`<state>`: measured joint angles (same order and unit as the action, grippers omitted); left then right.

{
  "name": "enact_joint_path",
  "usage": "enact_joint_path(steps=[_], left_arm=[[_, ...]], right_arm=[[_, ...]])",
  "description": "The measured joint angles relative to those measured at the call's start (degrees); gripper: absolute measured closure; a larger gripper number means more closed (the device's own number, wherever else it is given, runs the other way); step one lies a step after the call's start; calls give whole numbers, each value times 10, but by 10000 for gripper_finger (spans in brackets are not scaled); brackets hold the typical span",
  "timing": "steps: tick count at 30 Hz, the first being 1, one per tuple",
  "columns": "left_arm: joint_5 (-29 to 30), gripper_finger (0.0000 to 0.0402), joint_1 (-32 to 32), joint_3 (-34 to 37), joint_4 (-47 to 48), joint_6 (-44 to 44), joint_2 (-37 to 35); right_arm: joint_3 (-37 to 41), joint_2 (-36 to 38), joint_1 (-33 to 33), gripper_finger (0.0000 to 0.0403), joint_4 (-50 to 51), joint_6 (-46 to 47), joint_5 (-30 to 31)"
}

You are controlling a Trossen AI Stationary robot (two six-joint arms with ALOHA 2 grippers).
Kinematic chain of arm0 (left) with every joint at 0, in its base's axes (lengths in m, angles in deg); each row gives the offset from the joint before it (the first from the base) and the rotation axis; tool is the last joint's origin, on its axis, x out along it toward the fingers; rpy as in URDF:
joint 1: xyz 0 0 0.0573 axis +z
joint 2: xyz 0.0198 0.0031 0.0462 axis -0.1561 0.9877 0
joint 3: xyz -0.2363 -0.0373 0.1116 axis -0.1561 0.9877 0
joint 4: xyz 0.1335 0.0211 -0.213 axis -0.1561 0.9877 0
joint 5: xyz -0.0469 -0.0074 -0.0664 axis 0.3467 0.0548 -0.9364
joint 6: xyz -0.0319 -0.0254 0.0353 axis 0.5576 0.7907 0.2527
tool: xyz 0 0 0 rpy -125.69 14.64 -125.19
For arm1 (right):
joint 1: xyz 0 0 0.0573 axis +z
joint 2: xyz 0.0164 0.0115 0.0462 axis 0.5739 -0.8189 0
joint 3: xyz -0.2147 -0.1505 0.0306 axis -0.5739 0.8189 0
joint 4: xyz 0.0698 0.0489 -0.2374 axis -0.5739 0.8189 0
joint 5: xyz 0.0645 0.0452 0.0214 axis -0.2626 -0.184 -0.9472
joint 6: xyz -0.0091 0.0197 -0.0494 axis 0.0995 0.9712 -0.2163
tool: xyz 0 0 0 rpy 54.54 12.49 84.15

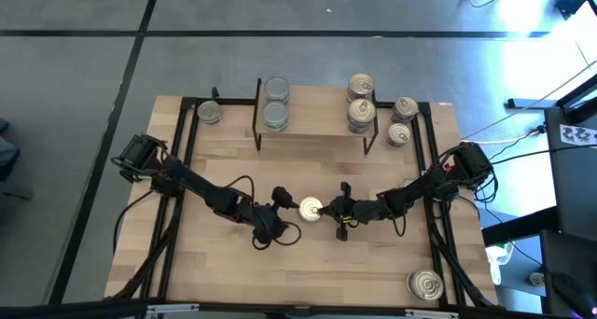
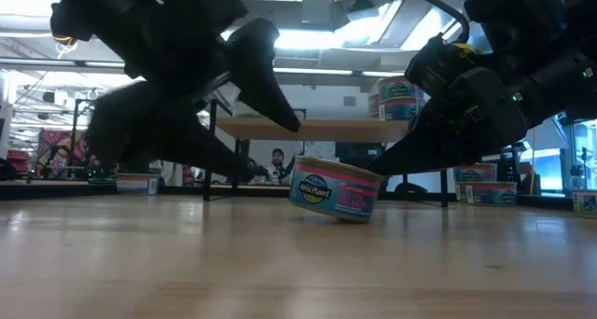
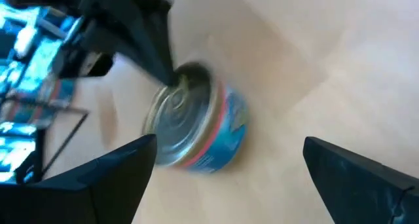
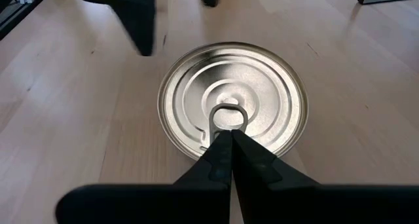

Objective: Stack canned seafood by type on shelf
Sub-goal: Put the blue pink tuna can on the shelf aligned with the other blue pink tuna can

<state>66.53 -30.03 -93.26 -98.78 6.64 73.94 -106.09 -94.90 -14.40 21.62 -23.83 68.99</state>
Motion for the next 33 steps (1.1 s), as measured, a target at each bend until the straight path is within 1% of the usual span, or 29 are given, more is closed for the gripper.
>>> enact_joint_path(steps=[2, 7, 13, 19, 22, 28, 33], left_arm=[[-20, 18, -1, 0, -22, -10, 0], [-20, 18, 5, 0, -28, -52, 5], [10, 18, 18, 0, -42, -106, 50], [54, 18, 20, 0, -102, -168, 88], [59, 18, 26, 0, -123, -181, 94], [59, 18, 43, 0, -130, -193, 102], [56, 18, 46, -3, -179, -221, 122]], right_arm=[[0, 0, 0, 388, 0, 0, 0], [-1, 0, 0, 388, 0, 0, 0], [-1, 0, 0, 388, -3, 0, 0], [-1, 0, 0, 388, -3, 0, 0], [-1, 0, 0, 388, -3, 0, -1], [-1, 0, 0, 388, -3, 0, -1], [-1, 0, 0, 388, -8, 0, -1]])
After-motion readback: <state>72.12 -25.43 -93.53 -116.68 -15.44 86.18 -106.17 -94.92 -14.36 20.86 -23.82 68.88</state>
